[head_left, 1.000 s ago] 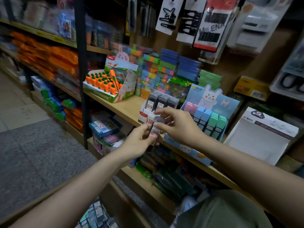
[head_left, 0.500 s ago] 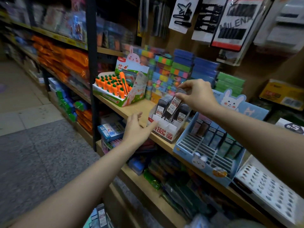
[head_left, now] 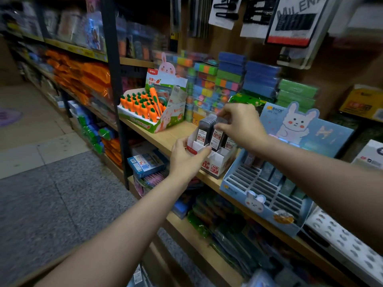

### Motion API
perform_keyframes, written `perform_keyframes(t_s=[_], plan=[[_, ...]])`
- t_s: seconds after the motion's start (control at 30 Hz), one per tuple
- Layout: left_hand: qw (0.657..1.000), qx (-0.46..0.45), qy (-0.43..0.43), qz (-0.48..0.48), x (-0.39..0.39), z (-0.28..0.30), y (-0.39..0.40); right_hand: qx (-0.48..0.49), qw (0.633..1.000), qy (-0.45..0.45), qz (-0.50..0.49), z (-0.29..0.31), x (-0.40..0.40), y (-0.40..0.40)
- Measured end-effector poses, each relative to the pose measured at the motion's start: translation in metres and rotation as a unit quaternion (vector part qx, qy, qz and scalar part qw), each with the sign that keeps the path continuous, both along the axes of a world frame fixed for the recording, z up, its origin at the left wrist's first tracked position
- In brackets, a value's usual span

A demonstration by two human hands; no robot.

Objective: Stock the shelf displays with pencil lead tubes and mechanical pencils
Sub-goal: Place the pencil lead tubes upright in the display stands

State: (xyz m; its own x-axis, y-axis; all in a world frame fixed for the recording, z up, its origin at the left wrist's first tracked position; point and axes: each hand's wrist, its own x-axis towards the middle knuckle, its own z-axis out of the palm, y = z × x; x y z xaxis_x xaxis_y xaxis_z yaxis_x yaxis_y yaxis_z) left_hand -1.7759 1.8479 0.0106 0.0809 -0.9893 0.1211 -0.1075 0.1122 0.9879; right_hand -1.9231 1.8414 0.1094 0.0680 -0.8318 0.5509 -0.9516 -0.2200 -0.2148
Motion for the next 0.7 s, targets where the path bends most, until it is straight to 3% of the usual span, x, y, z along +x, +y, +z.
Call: perform_keyframes(t_s=[0.23, 0.33, 0.47, 0.57, 0.63, 0.7], plan=[[1.000, 0.018, -0.013, 0.001, -0.002, 0.007, 0.002, -0.028, 0.989, 0.137, -0.053, -0.016, 0.008, 0.002], [0.998, 0.005, -0.055, -0.010, 0.000, 0.008, 0.006, 0.006, 0.986, 0.152, -0.067, -0.017, 0.008, 0.012], [0.995, -0.059, -0.075, 0.001, 0.019, -0.003, 0.036, -0.037, 0.999, 0.031, -0.023, -0.025, 0.008, 0.043], [0.993, -0.097, -0.063, -0.002, 0.051, -0.037, 0.074, -0.107, 0.986, -0.083, 0.094, -0.044, 0.026, 0.077], [0.996, -0.068, -0.055, 0.021, 0.077, -0.072, 0.104, -0.084, 0.973, -0.124, 0.173, -0.069, 0.049, 0.103], [0.995, -0.005, -0.054, 0.080, 0.105, -0.113, 0.135, 0.001, 0.966, -0.111, 0.233, -0.104, 0.076, 0.124]])
